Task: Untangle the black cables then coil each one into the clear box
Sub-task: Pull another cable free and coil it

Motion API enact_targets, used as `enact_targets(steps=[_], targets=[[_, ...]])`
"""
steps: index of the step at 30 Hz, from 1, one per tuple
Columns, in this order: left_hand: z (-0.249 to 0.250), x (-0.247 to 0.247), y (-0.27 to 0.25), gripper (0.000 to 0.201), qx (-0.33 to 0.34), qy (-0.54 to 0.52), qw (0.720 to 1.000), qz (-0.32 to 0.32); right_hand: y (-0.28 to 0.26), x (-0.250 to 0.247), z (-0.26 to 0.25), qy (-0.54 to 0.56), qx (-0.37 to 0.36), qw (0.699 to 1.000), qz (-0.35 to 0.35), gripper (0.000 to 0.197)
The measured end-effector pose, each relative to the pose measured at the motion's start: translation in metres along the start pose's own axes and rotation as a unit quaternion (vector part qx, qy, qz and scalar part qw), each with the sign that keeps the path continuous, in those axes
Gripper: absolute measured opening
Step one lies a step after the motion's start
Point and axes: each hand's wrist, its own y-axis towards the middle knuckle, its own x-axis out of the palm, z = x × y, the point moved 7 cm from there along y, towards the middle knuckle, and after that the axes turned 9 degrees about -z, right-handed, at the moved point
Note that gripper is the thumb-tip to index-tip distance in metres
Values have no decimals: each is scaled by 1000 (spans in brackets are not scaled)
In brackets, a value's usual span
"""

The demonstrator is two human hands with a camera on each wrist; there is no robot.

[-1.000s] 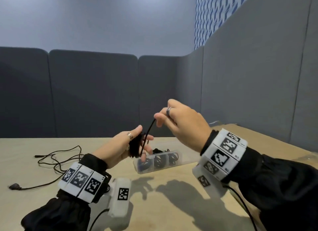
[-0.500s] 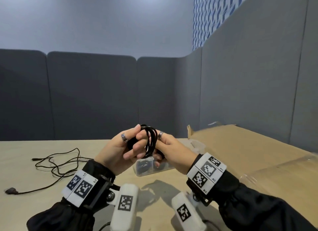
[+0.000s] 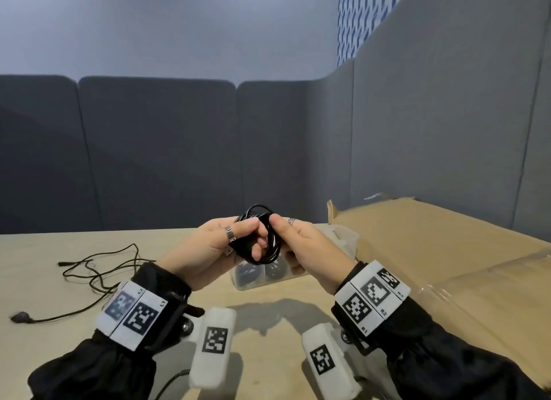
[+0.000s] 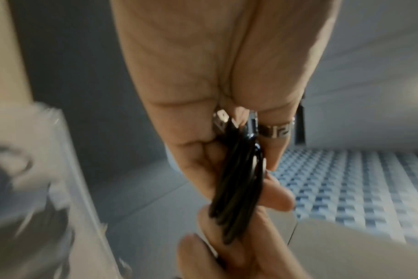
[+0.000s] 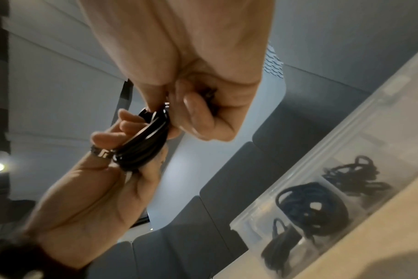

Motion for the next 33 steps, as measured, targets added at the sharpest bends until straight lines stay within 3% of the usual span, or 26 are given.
enact_targets(steps=[3,5,9,13,17,20,23,26,33], targets=[[5,-5,-2,22,1,177,984,17,-2,-11,-9,-112,-35,992,46,39],[3,-6,-1,25,-6,226,973,44,-4,-14,-12,-160,-48,984,67,41],[2,-1,-1,21,3,218,974,61,-7,-15,-13,-143,-40,987,63,39],[2,-4,-2,27,4,191,980,60,-6,-21,-10,-59,-25,998,22,13],[2,8,-3,28,14,47,999,3,-5,-38,-14,-67,-55,994,73,20],[0,18,-2,28,23,35,999,-31,-4,-43,-8,-120,-47,985,118,18],[-10,22,0,26,5,82,997,-5,-2,-34,3,-7,-7,997,75,16],[-12,15,1,20,3,147,988,56,-4,-23,7,152,0,988,30,15],[-17,8,4,27,-32,197,977,74,-2,-13,16,242,37,969,36,19]])
